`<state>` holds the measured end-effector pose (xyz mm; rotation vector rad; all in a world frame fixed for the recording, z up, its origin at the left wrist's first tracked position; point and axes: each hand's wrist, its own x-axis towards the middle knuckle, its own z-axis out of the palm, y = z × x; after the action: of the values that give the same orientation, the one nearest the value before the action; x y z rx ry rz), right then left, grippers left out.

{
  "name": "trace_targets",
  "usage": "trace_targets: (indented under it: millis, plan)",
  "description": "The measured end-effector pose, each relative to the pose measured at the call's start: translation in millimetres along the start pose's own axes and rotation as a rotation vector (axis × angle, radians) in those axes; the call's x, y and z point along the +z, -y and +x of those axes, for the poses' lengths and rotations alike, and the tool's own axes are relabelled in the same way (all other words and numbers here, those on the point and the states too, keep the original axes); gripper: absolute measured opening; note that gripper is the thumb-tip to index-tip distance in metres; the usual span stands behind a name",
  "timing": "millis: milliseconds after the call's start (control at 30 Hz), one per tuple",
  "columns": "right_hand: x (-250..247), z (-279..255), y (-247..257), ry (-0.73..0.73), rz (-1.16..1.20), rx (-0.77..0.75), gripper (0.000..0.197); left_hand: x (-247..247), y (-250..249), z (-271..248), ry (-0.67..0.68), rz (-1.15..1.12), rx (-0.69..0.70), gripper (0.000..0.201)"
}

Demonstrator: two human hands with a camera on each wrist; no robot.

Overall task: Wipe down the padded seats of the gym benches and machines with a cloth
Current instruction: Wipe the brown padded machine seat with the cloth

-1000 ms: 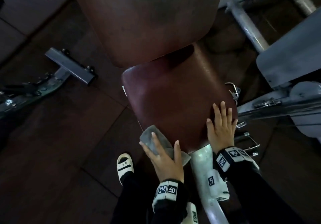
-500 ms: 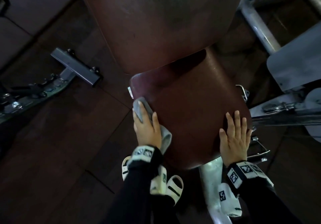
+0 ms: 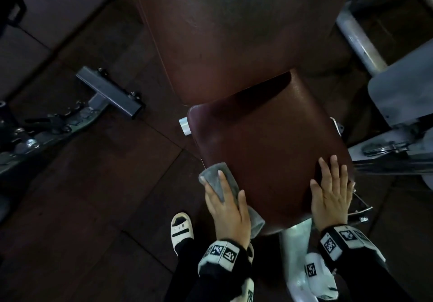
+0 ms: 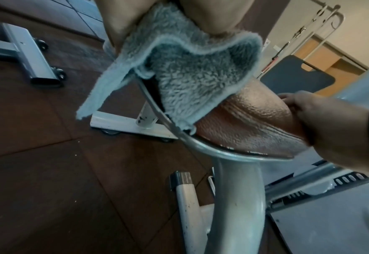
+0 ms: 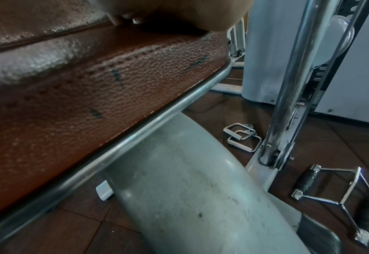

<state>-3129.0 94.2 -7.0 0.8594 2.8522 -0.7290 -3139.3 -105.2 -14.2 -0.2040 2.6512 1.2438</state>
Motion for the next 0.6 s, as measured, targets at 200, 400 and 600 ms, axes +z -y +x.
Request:
trace_targets:
  millis: [200,400,600]
  plan:
    - [-2,0,0,0.013,0.021,0.009,0.061,-25,-2,76,-0.038,0.040,-0.028,0.069]
    - [-1,1,1,0.015,0.017,0.020,0.061,-60,-15,179,-0.016,0.148,-0.029,0.053]
    - [0,1,1,0.009,0.013,0.023,0.064,-70,-24,199,-0.008,0.272,0.095,0.037]
